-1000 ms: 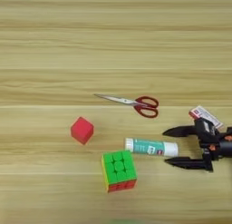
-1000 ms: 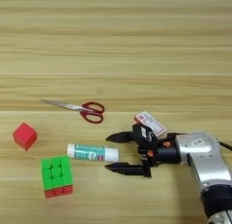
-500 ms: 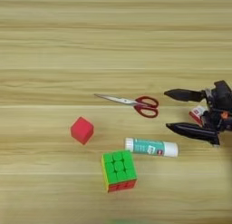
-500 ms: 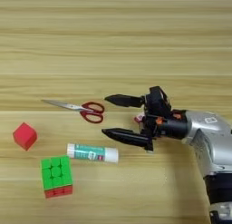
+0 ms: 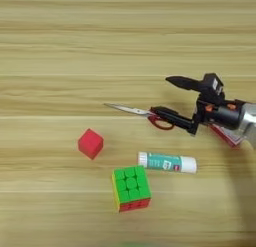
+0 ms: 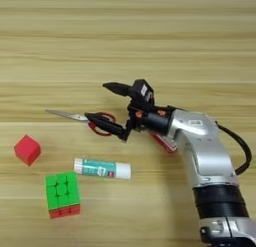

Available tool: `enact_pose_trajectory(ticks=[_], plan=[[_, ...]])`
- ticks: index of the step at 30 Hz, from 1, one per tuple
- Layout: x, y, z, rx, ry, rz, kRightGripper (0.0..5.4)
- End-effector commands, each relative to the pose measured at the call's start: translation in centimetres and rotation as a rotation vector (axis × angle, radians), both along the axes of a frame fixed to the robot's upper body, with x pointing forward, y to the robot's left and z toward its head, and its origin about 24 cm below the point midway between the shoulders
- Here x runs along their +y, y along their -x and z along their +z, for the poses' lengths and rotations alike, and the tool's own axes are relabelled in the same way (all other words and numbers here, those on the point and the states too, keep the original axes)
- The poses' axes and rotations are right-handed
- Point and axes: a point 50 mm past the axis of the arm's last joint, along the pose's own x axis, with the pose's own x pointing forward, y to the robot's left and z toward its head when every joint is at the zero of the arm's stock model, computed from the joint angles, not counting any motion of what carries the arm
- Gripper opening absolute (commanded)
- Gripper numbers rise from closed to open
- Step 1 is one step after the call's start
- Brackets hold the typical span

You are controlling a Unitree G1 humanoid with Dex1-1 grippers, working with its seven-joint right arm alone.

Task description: Move the objects on the table

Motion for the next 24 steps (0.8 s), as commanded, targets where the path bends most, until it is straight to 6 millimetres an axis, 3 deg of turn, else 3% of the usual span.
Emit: enact_pose_trajectory(ticks=[1, 12, 24], plan=[[0.3, -2.1, 2.1, -0.122, 0.104, -0.068, 5.36], [0.4, -5.2, -0.5, 0.027, 0.18, -0.203, 5.36], [0.0, -5.6, -2.5, 0.137, 0.249, -0.199, 5.36]])
